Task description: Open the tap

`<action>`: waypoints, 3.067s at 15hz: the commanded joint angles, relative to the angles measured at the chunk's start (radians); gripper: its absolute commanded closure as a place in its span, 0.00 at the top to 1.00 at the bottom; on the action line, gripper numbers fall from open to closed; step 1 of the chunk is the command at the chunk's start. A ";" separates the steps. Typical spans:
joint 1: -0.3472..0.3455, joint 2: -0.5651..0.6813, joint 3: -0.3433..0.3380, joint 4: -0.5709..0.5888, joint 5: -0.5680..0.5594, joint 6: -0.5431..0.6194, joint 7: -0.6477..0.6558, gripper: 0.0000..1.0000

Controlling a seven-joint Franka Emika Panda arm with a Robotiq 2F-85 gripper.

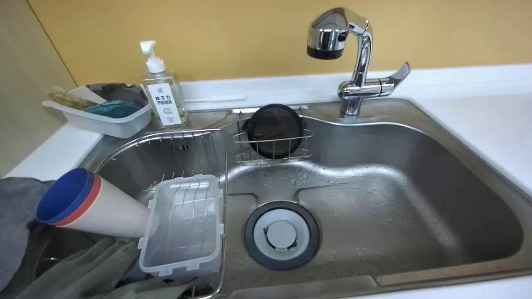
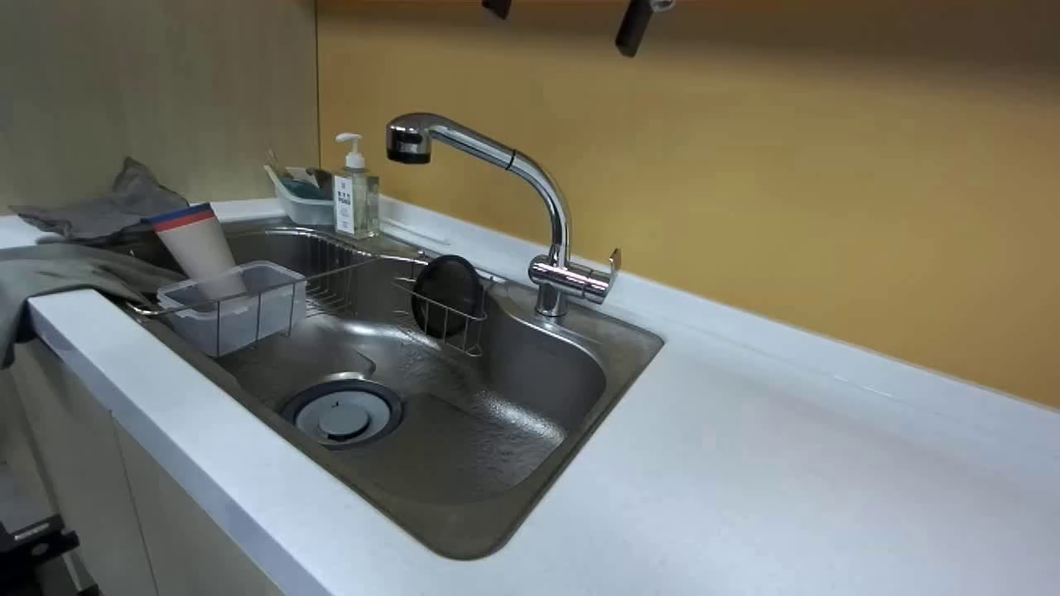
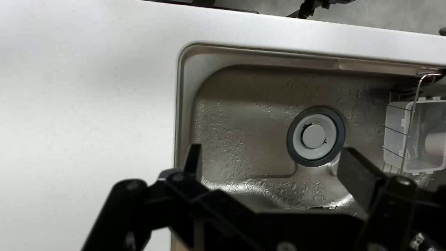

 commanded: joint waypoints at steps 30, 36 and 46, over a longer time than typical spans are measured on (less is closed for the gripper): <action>-0.016 0.268 0.112 -0.009 -0.095 0.777 0.248 1.00; -0.015 0.364 0.127 -0.014 -0.198 0.910 0.305 1.00; -0.023 0.450 0.106 -0.019 -0.181 0.971 0.261 1.00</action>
